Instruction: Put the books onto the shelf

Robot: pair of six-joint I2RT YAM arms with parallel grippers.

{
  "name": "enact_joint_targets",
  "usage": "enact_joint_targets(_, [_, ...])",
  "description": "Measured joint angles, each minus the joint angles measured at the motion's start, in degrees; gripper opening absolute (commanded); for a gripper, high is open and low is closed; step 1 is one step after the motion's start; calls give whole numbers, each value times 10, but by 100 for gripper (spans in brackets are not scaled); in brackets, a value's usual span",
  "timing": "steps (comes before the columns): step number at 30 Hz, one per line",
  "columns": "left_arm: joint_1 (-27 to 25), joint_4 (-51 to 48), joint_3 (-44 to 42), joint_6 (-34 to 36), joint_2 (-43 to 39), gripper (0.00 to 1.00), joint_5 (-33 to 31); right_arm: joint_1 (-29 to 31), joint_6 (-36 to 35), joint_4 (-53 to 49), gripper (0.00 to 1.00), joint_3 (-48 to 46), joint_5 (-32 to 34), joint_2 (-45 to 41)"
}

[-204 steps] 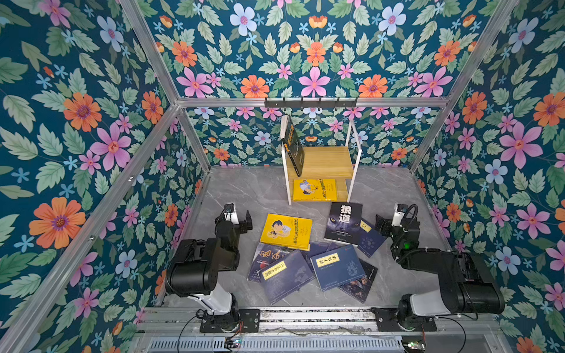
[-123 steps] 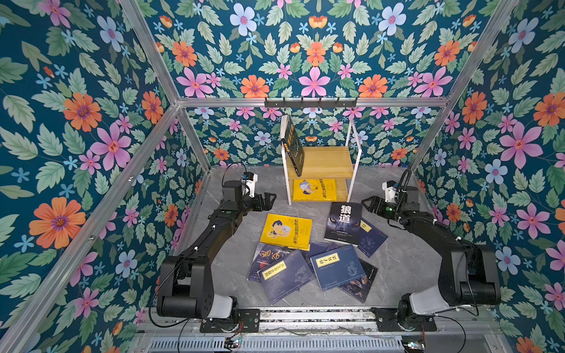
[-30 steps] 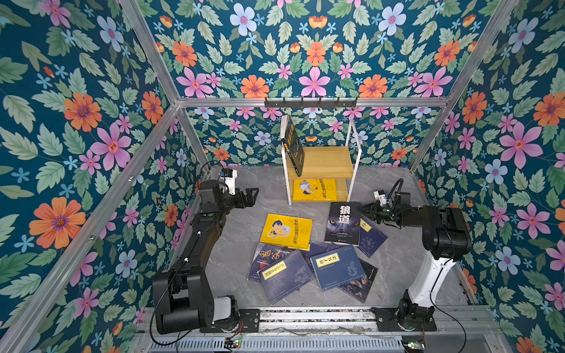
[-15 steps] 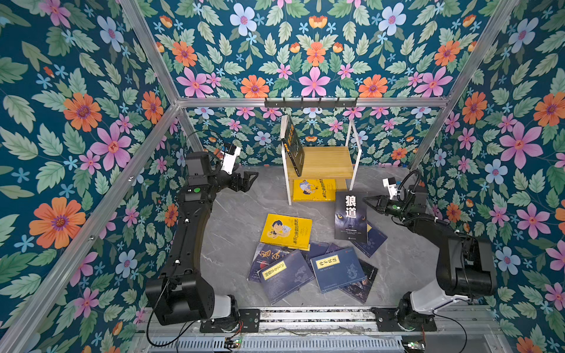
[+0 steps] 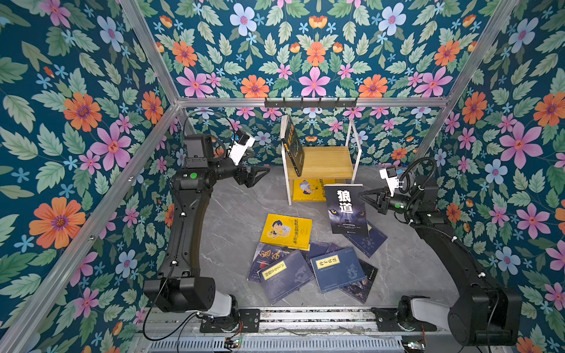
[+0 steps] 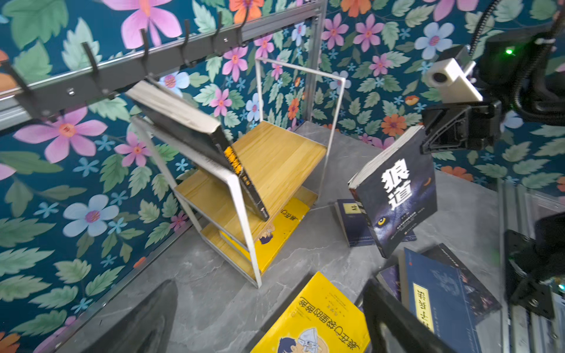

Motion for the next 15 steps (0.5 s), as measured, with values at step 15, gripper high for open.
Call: enact_joint_targets(15, [-170, -119, -7, 106, 7, 98, 22, 161, -143, -153, 0, 193, 3, 79])
